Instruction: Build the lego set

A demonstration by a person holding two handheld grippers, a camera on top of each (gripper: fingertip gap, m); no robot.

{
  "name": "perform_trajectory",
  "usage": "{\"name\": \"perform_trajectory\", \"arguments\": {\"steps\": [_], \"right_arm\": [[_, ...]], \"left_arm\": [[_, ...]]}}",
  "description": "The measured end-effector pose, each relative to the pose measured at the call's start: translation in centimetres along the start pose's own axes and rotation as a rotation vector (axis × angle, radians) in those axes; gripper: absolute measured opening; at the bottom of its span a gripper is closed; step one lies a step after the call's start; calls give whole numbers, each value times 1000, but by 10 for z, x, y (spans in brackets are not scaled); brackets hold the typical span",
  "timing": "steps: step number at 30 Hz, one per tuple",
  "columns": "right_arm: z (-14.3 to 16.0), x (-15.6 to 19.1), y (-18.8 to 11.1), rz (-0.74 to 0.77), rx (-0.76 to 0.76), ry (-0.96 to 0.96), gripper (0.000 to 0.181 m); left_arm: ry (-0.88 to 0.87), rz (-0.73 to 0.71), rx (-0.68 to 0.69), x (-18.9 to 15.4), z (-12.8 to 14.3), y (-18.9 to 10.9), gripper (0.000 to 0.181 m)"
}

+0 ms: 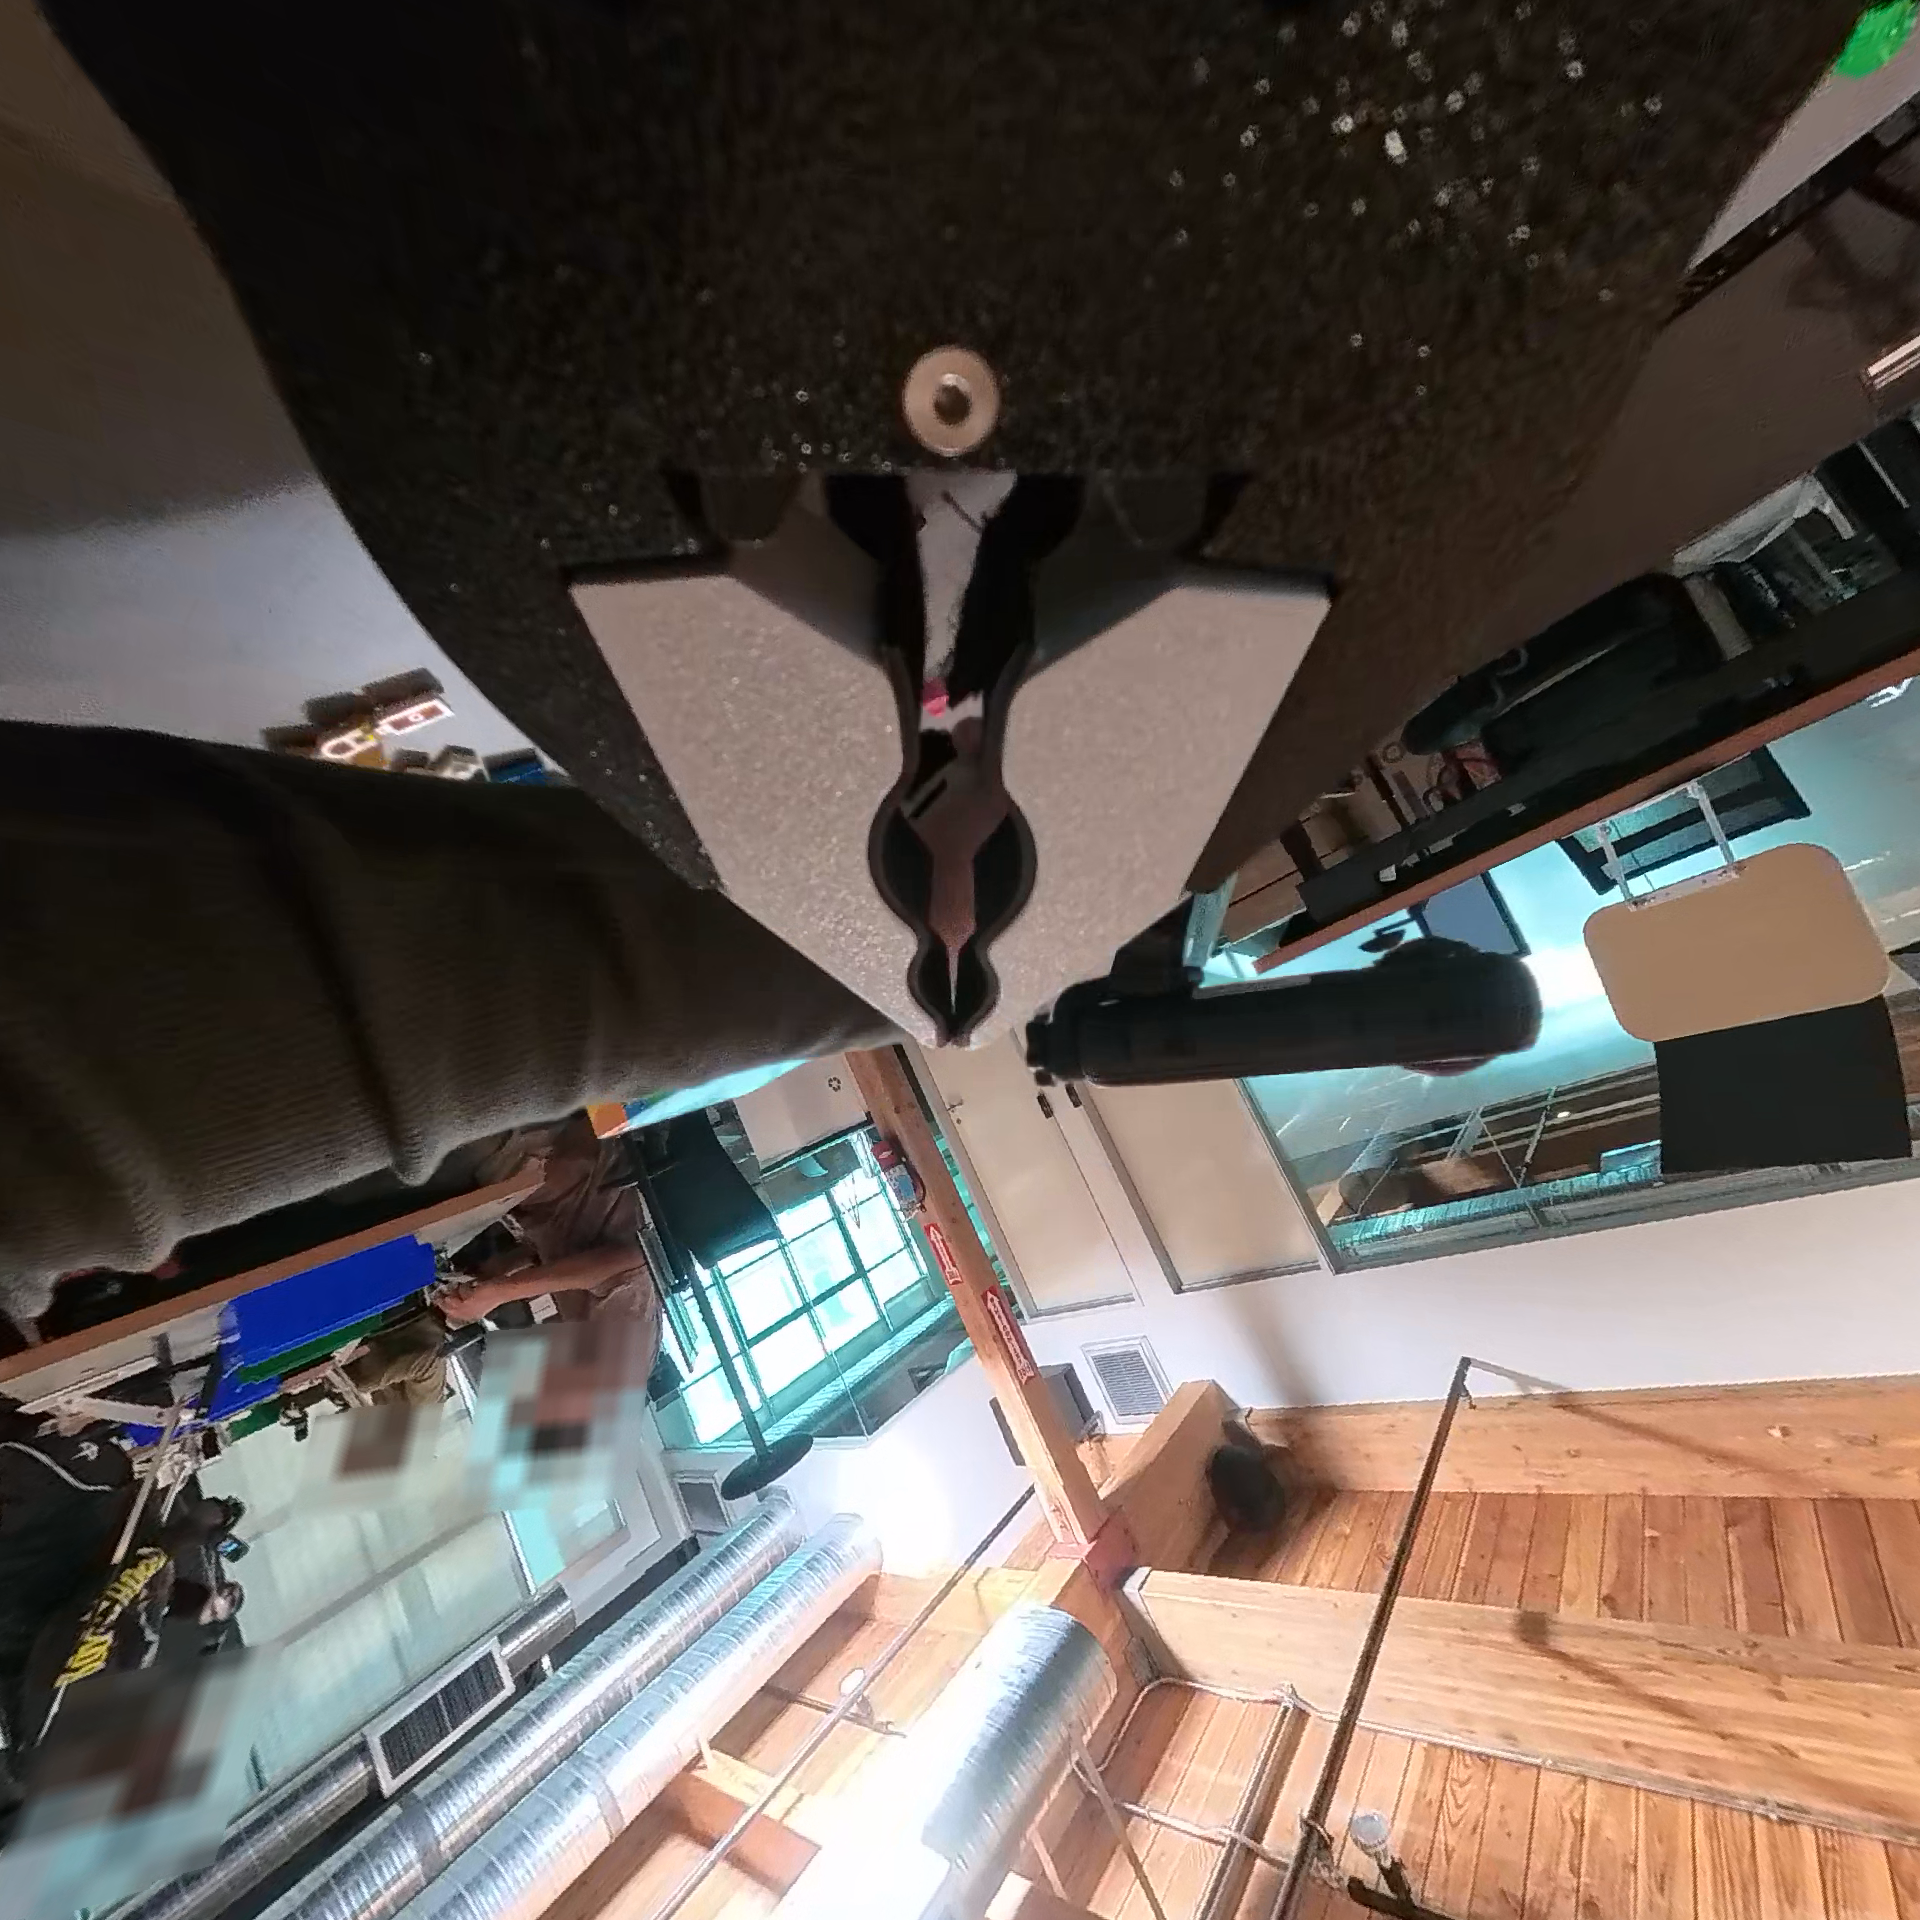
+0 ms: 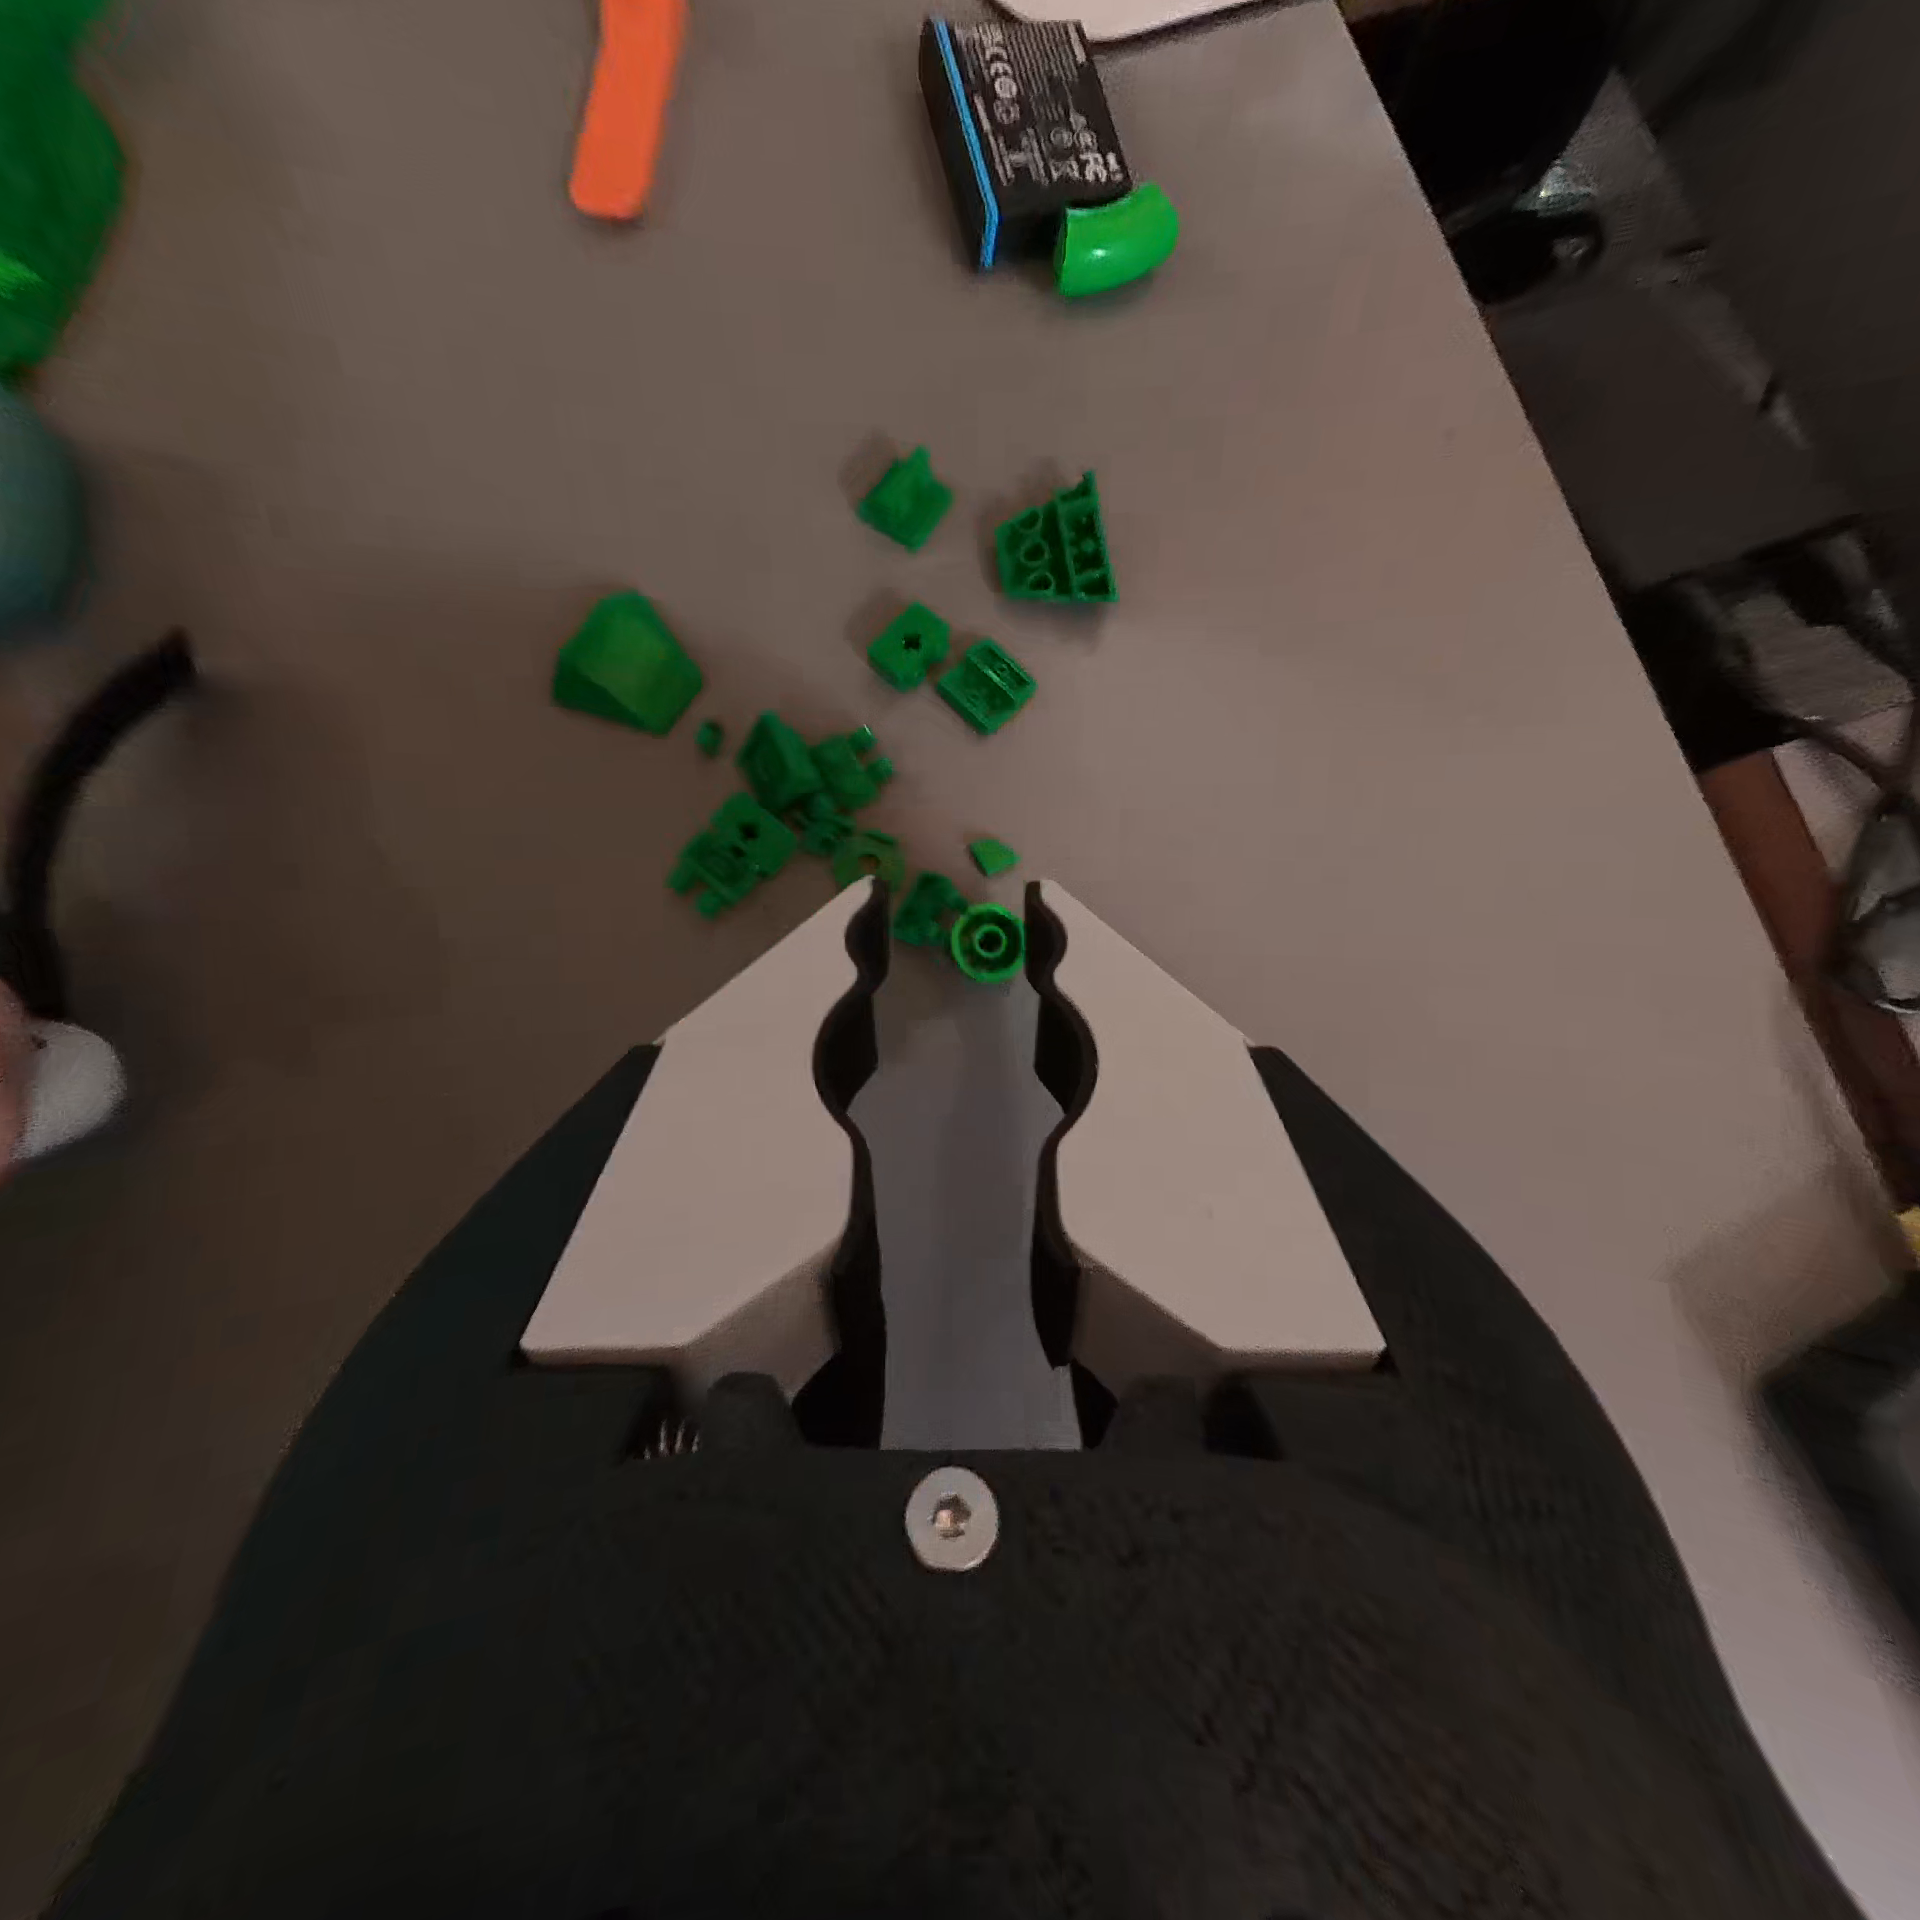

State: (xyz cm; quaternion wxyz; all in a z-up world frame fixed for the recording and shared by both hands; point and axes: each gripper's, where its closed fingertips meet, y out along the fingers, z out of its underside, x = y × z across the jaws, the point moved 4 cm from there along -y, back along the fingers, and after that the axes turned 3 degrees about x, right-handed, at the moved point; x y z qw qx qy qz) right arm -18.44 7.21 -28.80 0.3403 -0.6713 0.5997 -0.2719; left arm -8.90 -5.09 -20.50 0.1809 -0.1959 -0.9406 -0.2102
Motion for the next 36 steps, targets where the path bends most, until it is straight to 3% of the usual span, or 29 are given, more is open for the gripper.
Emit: {"name": "perform_trajectory", "arguments": {"steps": [6,12,20,25,29,33,36], "right_arm": [[-1,3,-5,-22,-40,-73,24],[1,12,5,-5,36,-285,21],[6,13,12,-60,166,-347,18],[-1,19,-3,-48,121,-361,17],[-14,12,-33,140,6,-440,17],[-28,10,-82,476,-195,-666,18],[-21,32,-118,610,-239,-880,17]], "left_arm": [[-10,6,2,0,2,2,0],[-26,14,7,-1,4,4,0],[-44,8,15,2,6,5,0],[-37,9,11,2,5,4,0],[-64,-25,-3,9,4,2,0],[-171,-86,-30,25,4,-3,0],[-298,-143,-66,41,0,-8,35]]}}
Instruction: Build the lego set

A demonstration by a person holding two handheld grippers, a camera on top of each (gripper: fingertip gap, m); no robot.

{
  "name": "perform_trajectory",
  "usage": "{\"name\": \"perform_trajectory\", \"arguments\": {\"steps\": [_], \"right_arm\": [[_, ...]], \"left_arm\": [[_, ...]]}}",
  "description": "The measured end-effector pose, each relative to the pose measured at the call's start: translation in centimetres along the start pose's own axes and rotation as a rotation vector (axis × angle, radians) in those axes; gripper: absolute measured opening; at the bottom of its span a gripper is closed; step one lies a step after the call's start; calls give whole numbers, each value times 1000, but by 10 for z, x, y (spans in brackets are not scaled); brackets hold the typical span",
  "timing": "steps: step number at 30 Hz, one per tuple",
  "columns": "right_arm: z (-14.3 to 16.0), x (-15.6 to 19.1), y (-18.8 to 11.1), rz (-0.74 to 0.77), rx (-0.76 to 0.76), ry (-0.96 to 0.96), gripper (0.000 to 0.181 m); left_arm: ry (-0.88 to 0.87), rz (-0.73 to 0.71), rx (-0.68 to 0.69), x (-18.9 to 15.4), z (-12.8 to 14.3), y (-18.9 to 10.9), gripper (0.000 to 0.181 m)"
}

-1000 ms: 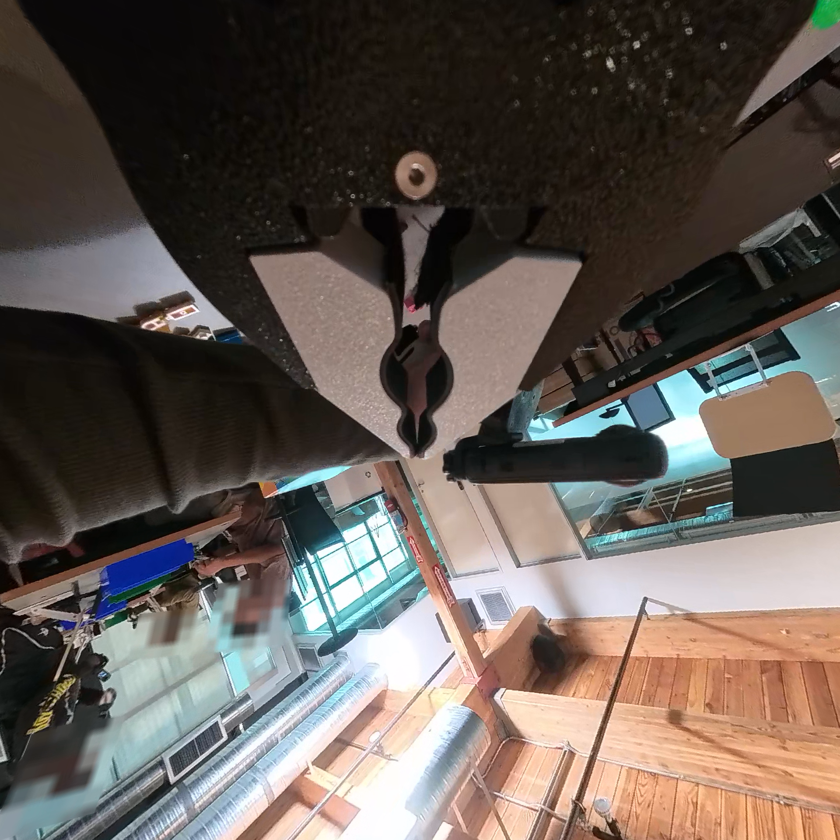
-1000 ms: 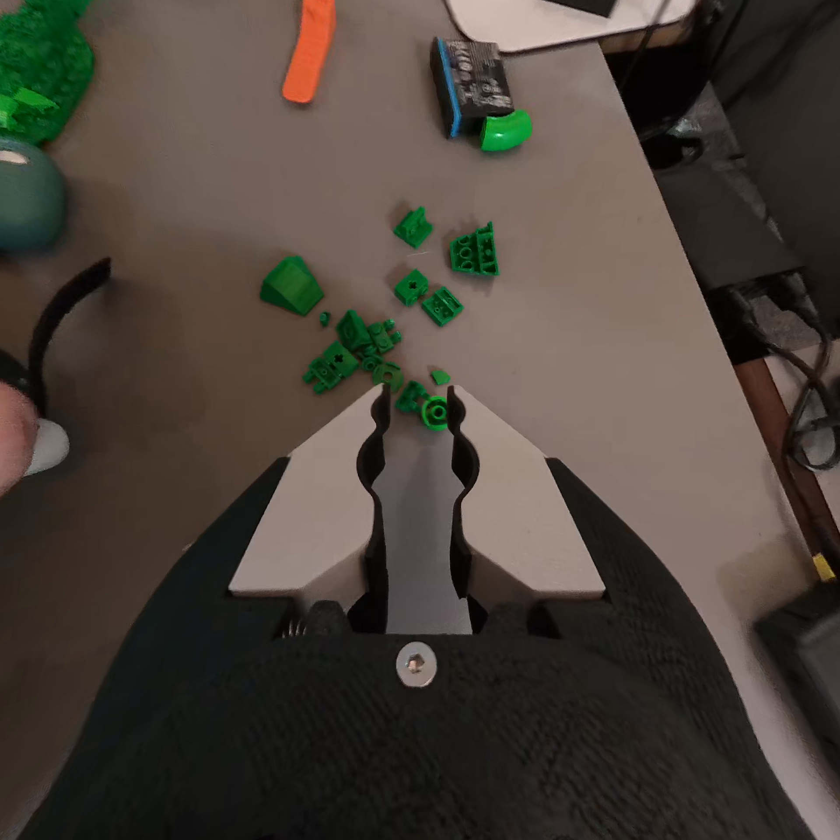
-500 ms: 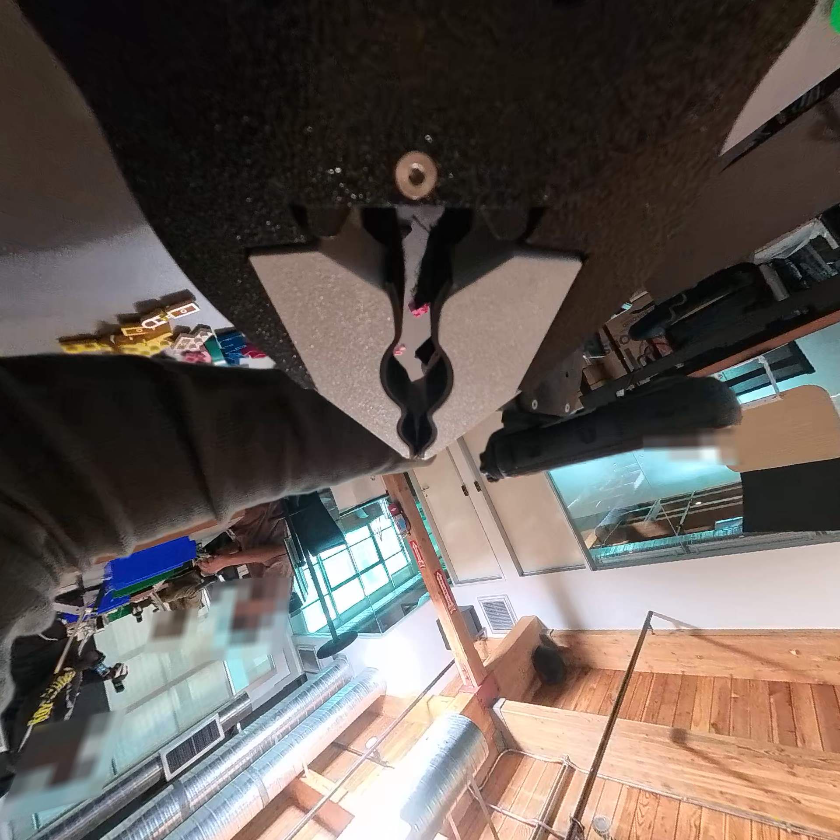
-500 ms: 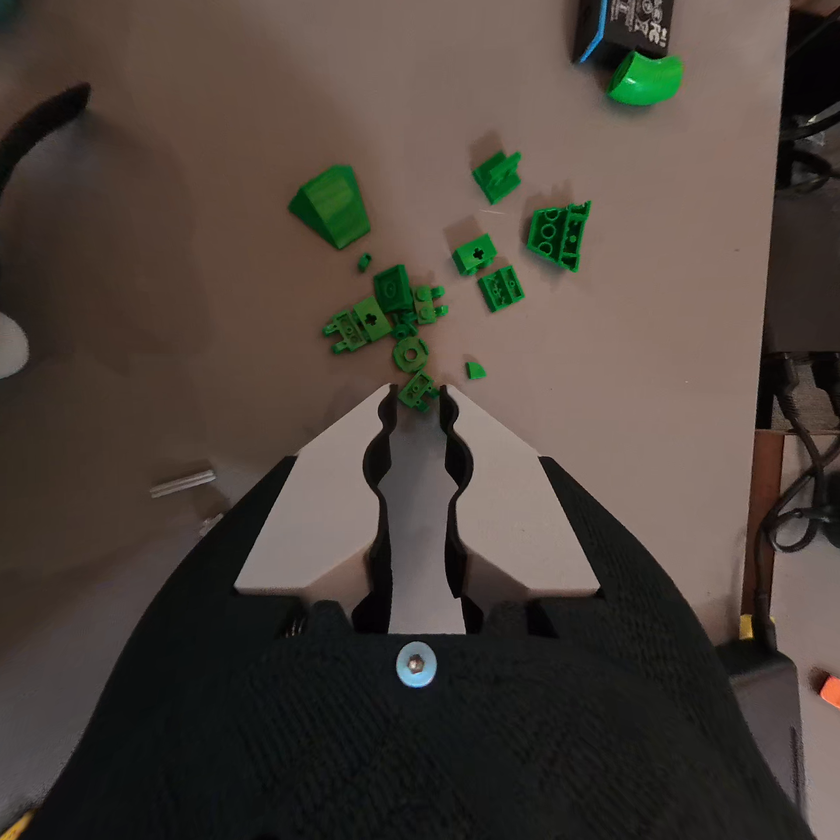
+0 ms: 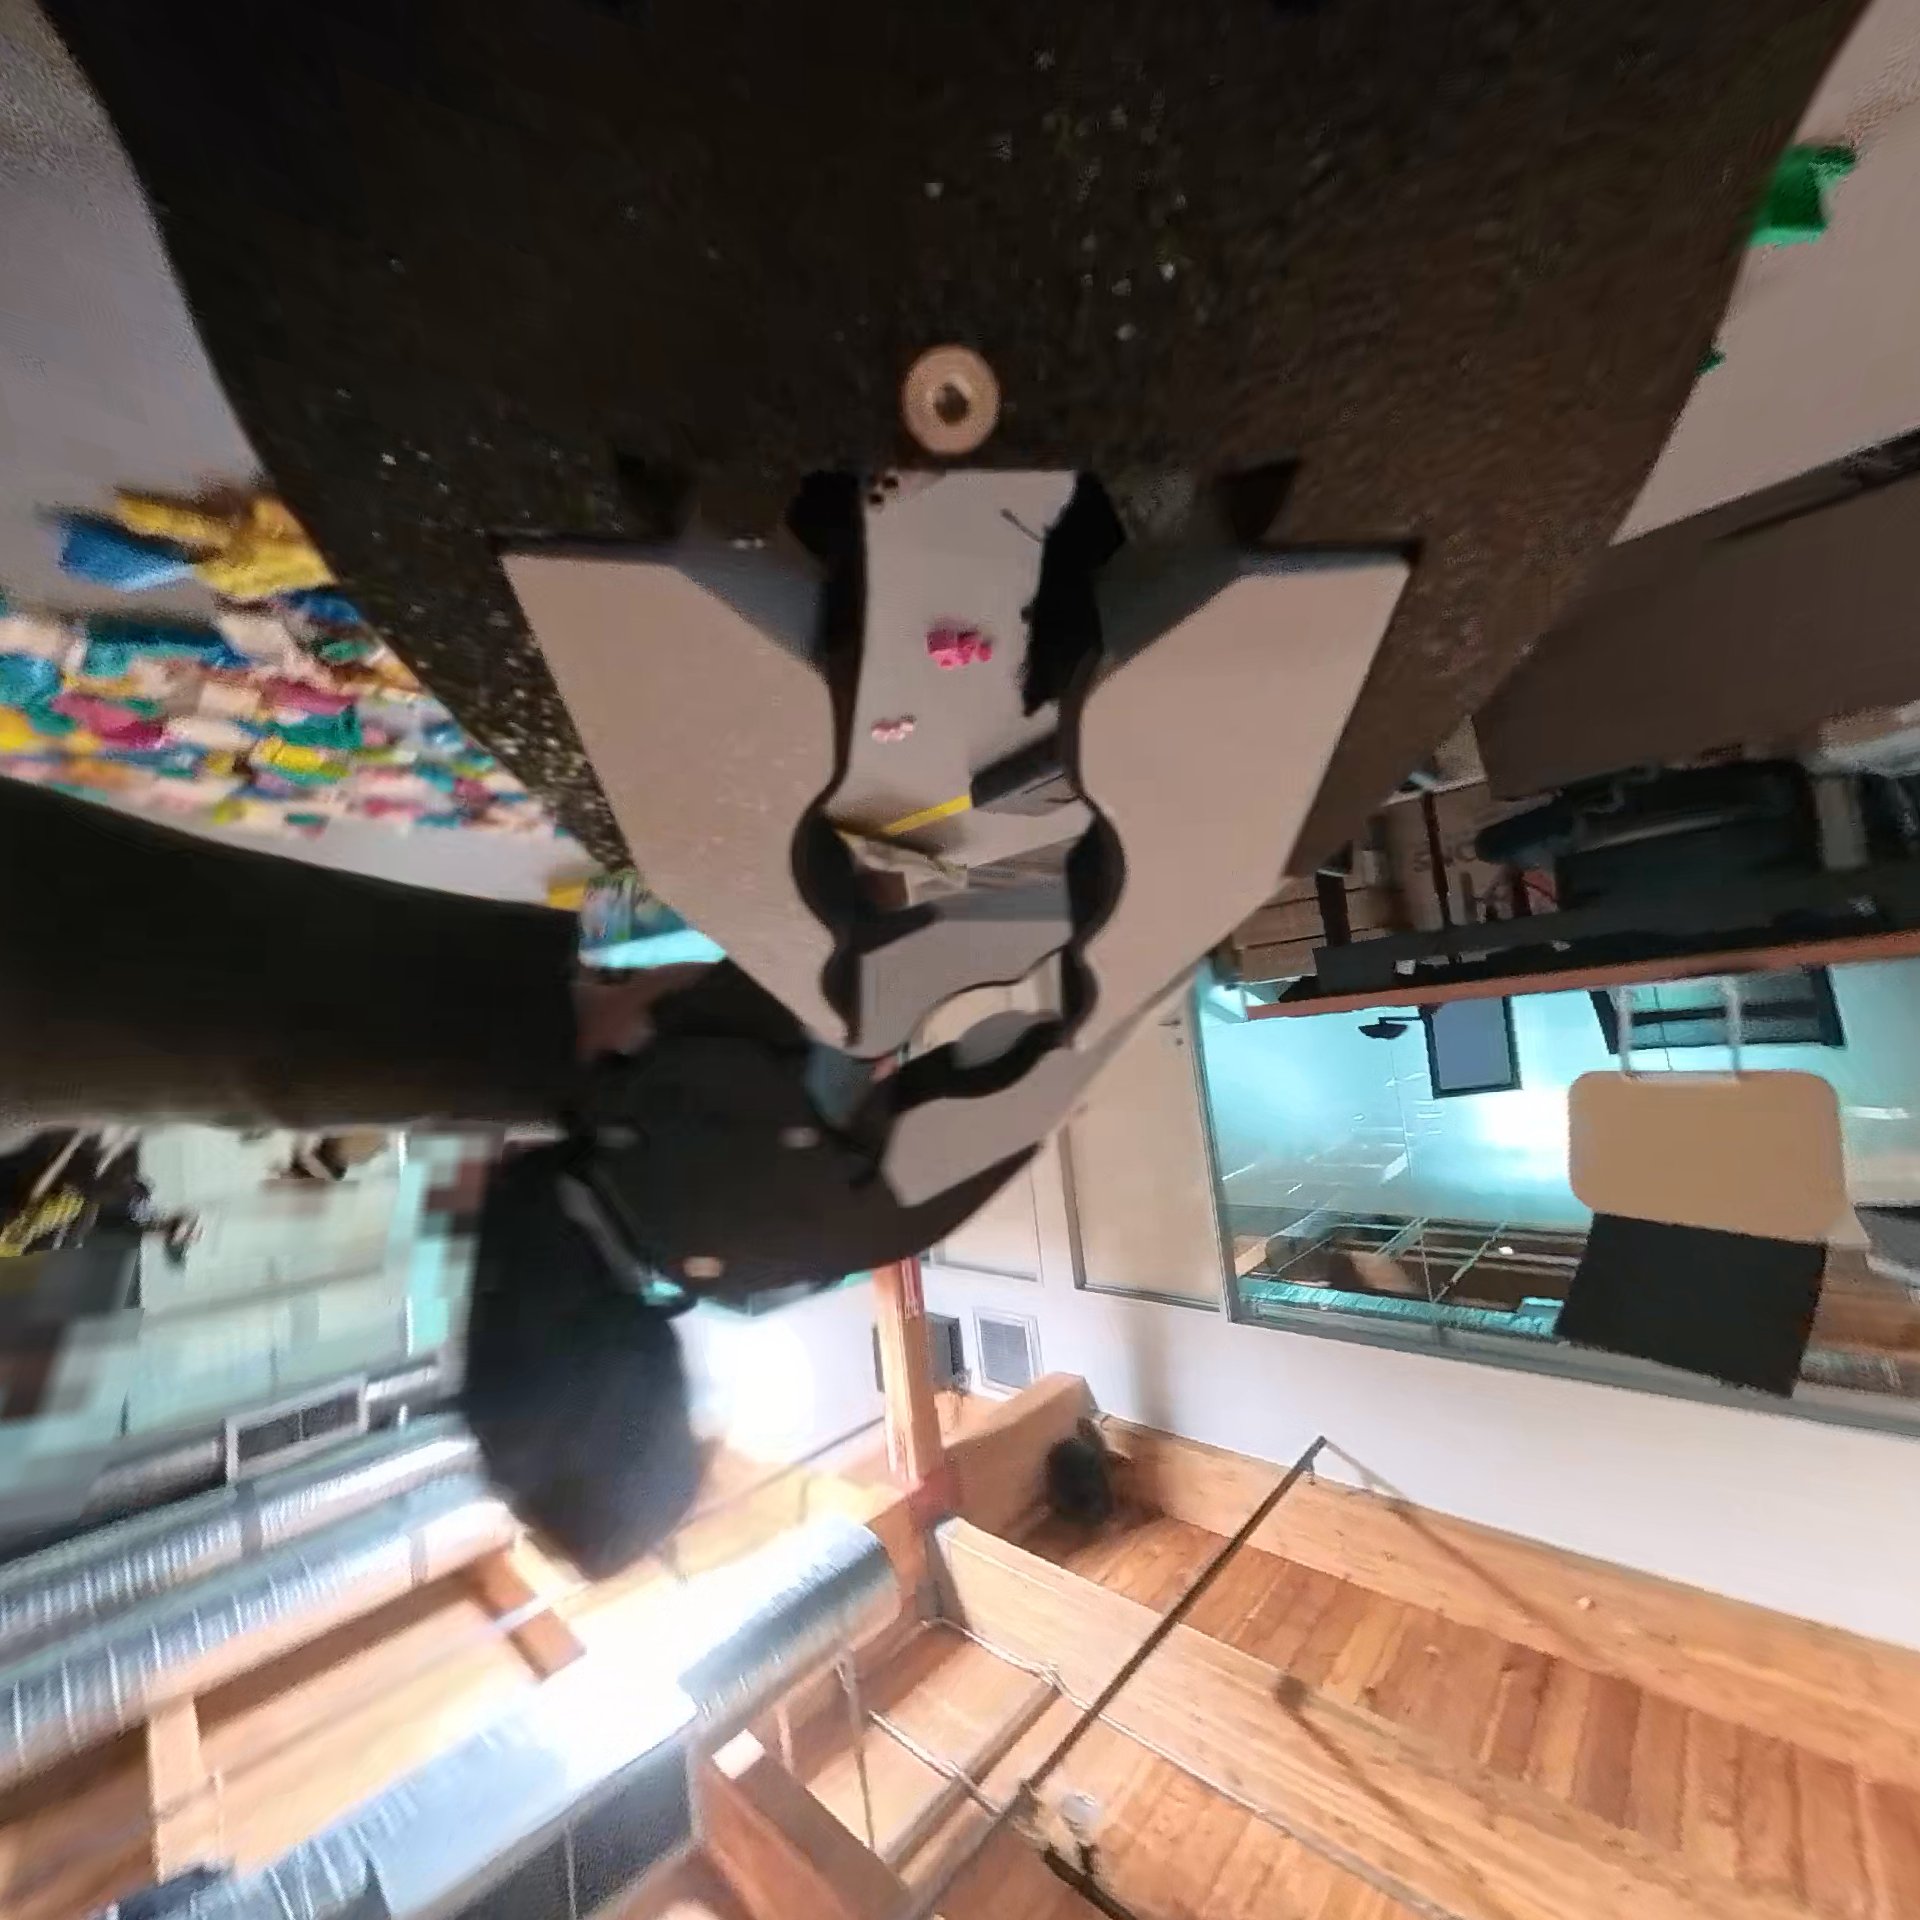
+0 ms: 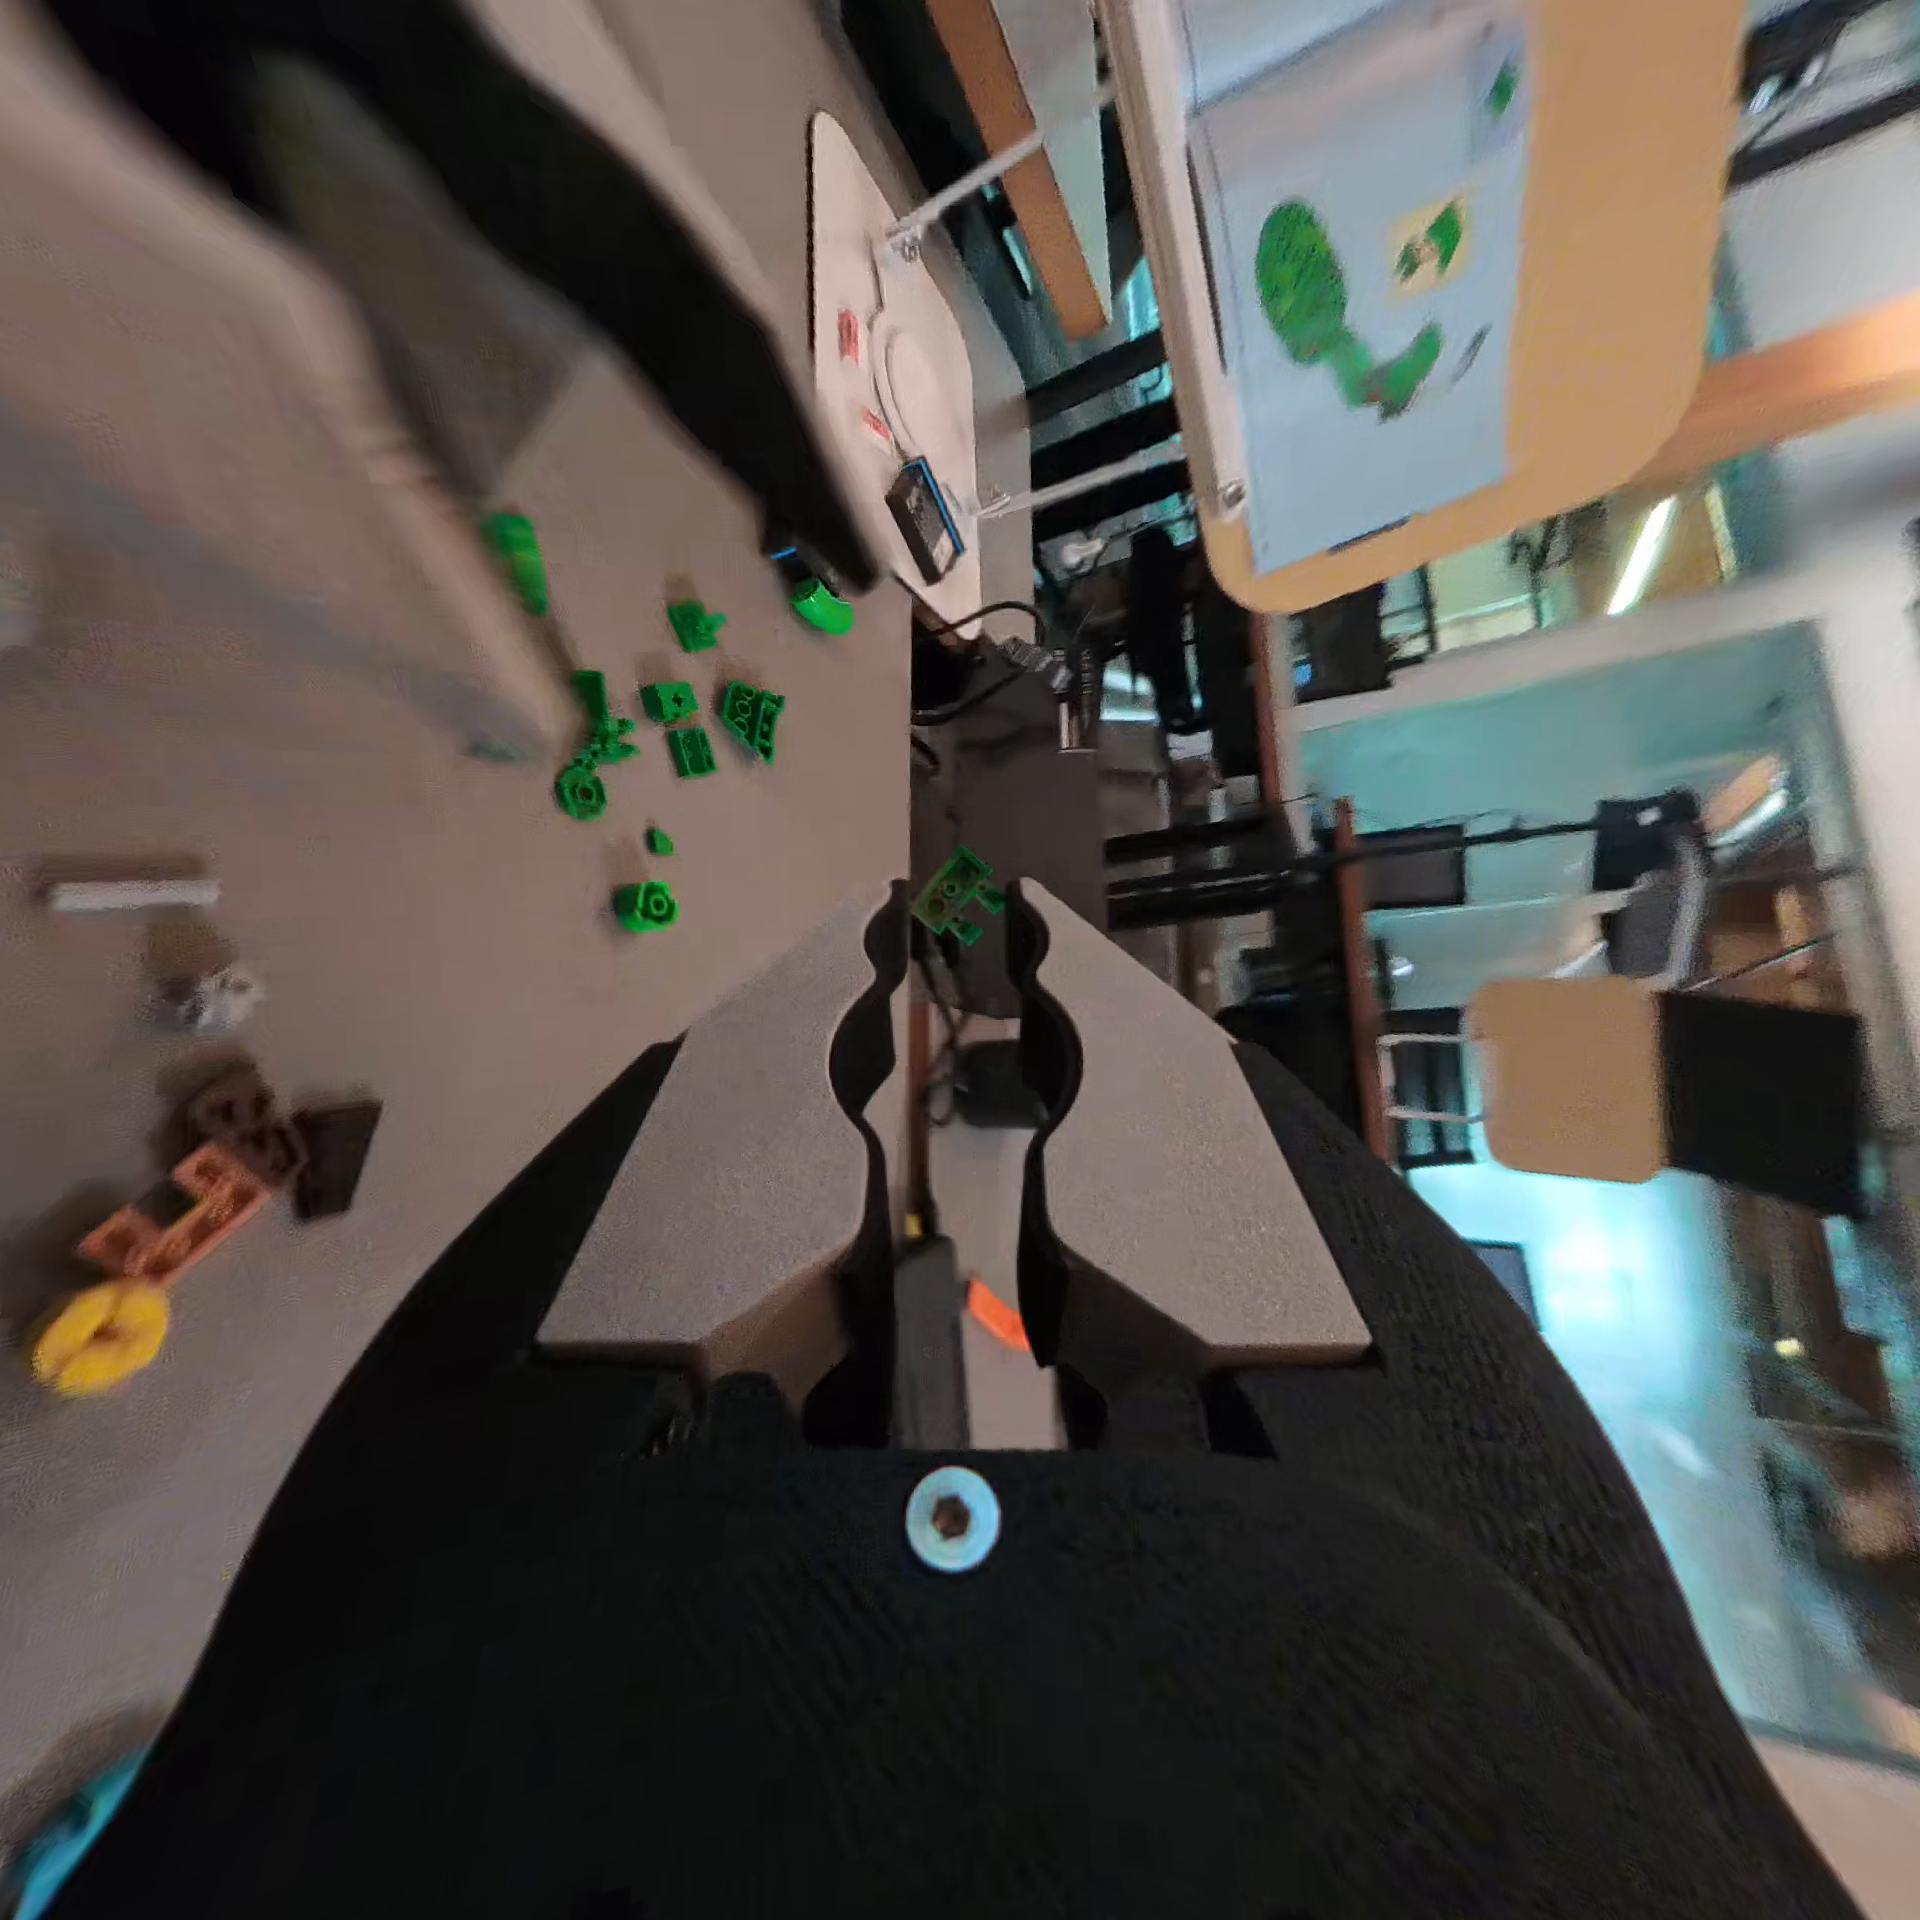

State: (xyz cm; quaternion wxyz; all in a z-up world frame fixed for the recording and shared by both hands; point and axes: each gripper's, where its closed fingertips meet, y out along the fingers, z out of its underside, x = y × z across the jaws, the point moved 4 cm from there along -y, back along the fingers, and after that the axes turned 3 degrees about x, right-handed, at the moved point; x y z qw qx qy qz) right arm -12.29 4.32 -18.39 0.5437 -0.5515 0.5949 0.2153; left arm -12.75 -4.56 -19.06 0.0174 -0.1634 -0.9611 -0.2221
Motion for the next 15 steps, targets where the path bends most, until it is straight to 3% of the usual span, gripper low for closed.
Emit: {"name": "perform_trajectory", "arguments": {"steps": [2,7,12,14,15], "right_arm": [[-12,1,-27,27,-36,-65,17],[-39,18,-75,49,-73,-204,17],[-49,36,-98,47,-79,-281,18],[-50,39,-103,42,-78,-272,17],[-49,41,-106,34,-71,-268,18]], "left_arm": [[-105,-5,-21,7,-5,-1,47],[-380,63,33,7,0,6,56],[-448,216,49,-26,-4,3,27],[-413,239,44,-34,-9,0,3],[-404,241,66,-37,-9,0,3]]}}
